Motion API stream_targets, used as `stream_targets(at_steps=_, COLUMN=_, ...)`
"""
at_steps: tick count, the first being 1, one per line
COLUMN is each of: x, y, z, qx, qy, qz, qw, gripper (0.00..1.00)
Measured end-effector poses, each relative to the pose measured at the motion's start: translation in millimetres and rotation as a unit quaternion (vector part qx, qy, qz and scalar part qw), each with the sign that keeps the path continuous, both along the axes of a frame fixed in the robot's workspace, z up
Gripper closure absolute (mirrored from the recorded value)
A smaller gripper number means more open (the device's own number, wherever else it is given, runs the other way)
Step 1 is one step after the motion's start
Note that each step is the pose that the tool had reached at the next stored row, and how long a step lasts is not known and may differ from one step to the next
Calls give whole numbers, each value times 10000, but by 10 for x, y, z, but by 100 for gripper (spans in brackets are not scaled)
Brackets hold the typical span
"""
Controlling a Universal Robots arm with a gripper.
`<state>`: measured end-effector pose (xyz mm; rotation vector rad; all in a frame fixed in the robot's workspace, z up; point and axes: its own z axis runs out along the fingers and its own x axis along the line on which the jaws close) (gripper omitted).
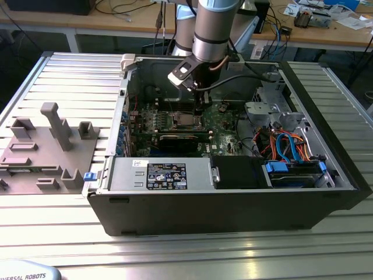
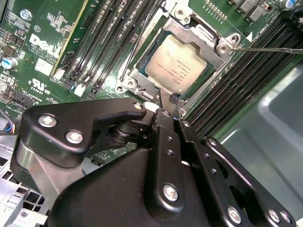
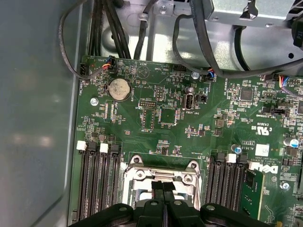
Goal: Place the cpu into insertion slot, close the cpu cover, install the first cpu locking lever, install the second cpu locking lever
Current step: 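Close the cpu cover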
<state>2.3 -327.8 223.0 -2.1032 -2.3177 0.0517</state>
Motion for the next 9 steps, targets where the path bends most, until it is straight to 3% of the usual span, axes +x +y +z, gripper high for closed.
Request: stream_targets(at_steps=9, x=-99, y=0, z=-17, qx=0, qy=0, qz=0, qw=10000, gripper=89)
